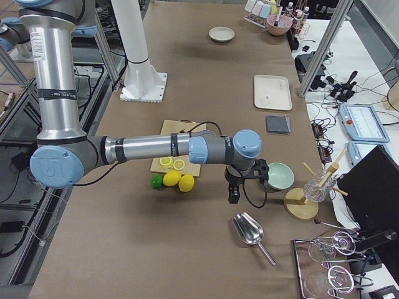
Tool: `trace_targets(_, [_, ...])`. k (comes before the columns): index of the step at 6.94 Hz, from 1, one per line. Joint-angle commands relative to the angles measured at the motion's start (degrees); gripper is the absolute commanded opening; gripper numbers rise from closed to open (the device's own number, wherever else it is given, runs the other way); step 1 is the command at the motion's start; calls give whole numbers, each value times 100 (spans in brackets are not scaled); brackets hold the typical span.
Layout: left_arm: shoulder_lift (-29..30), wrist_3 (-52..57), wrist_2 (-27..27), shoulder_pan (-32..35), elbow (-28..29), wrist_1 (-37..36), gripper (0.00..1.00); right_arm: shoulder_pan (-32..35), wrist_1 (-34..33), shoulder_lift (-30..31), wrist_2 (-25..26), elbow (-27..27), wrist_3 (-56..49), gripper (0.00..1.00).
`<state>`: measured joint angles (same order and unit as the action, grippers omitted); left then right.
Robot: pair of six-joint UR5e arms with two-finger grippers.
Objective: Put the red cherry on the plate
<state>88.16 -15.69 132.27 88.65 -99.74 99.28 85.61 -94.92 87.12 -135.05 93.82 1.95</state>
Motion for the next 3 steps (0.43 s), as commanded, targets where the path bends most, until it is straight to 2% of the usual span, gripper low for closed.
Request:
trace_targets(1, [-9,-22,1,-110,41,858,99,0,0,7,-12,-4,7,100])
trace_targets(2, [-52,-91,0,-485,451,2283,99,0,0,7,-12,-4,7,100])
trace_targets(3, [-1,-1180,0,-829,986,3177,99,0,0,7,-12,4,146,100])
